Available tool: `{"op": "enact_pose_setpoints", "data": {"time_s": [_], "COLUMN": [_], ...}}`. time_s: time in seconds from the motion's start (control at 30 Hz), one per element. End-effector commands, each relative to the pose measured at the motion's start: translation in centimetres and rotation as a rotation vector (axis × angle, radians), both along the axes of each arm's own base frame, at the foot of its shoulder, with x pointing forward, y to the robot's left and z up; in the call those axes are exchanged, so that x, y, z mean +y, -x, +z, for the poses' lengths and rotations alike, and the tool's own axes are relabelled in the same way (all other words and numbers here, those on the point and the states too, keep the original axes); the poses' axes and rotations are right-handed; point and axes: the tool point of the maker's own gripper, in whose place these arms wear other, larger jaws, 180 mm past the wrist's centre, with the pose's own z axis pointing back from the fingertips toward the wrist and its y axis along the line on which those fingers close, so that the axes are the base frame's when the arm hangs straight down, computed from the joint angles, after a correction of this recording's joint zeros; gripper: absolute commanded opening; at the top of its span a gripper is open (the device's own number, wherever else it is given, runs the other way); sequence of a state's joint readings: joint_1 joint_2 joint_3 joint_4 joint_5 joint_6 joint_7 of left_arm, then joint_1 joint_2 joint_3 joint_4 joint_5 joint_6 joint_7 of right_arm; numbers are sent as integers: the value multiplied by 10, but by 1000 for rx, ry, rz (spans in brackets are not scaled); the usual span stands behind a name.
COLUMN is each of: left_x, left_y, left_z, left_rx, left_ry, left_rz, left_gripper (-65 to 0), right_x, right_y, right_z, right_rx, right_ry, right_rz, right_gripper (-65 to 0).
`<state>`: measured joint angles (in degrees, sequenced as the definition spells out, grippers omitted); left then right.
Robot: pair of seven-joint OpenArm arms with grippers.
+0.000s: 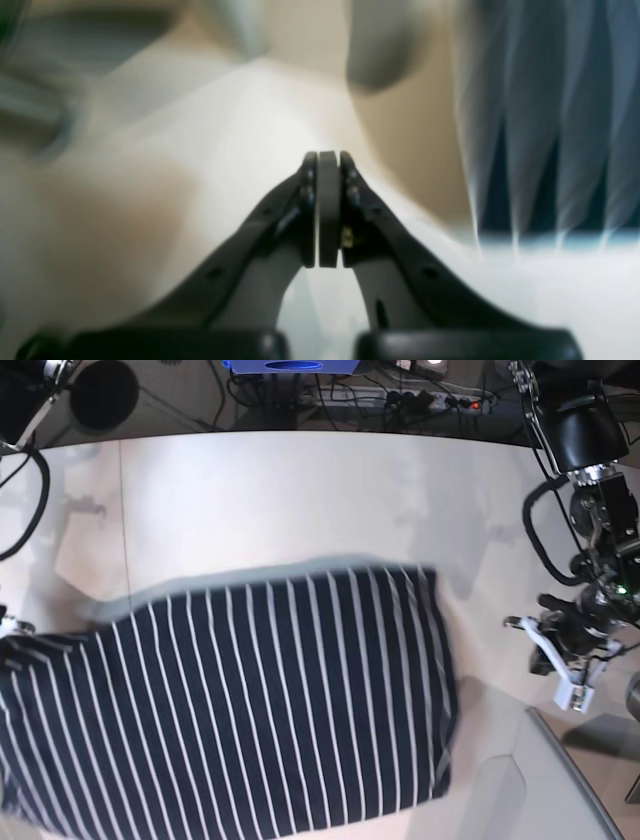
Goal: Layout the t-shirt on the table in an organized manner, then fold the t-shirt properly
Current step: 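Lay the lifted shirt down flat and open the left gripper, then grasp the shirt corner nearest the left gripper and pull it outward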
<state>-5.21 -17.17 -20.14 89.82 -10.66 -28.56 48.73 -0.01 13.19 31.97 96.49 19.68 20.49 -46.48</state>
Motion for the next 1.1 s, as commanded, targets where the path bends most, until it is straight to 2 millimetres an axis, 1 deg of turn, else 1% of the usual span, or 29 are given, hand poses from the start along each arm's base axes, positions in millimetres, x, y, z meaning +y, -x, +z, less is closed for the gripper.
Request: {"op": "enact_pose_setpoints", "data": {"time_s": [0.0,0.07,0.1,0.13,0.2,0.27,0.33,0.4,0.47,0.53,0.57,0.63,0.67,0.7,0.73,0.8,0.87,0.9,1.0,1.07], "left_x": [3,-7,-10,-11,-7,-2,9,13,24,35,37,56,62,66,69,69,60,49,-9,-44], "left_y": [12,30,37,42,50,54,52,49,39,35,31,25,23,20,16,13,14,18,23,29], "left_z": [-16,-50,-63,-72,-87,-98,-98,-97,-90,-85,-83,-74,-71,-67,-63,-56,-53,-57,-61,-67], "left_rx": [46,104,122,136,174,206,203,179,150,143,137,129,127,121,113,98,104,119,125,141], "left_ry": [-12,22,39,52,70,82,74,78,64,44,46,14,6,0,-7,-8,-17,-8,53,101], "left_rz": [-8,-33,-37,-37,-17,3,13,23,67,84,88,102,108,112,113,109,86,73,-31,-83], "left_gripper": [-650,-650,-650,-650,-650,-650,-650,-650,-650,-650,-650,-650,-650,-650,-650,-650,-650,-650,-650,-650], "right_x": [1,0,1,1,1,0,0,2,3,3,3,8,13,17,17,24,25,23,19,19], "right_y": [3,17,21,25,31,37,39,40,41,41,40,34,31,29,27,20,14,13,14,14], "right_z": [-9,-41,-53,-64,-83,-96,-103,-104,-105,-104,-102,-93,-90,-88,-82,-78,-74,-75,-78,-78], "right_rx": [5,62,83,102,139,172,188,191,196,195,190,174,170,167,162,156,146,145,150,150], "right_ry": [-19,-62,-80,-96,-129,-150,-161,-165,-167,-163,-158,-135,-123,-111,-89,-75,-73,-76,-84,-86], "right_rz": [-1,-19,-24,-29,-45,-56,-61,-60,-60,-54,-53,-19,5,22,40,72,70,53,20,17], "right_gripper": [-650,-650,-650,-650,-650,-650,-650,-650,-650,-650,-650,-650,-650,-650,-650,-650,-650,-650,-650,-650]}}
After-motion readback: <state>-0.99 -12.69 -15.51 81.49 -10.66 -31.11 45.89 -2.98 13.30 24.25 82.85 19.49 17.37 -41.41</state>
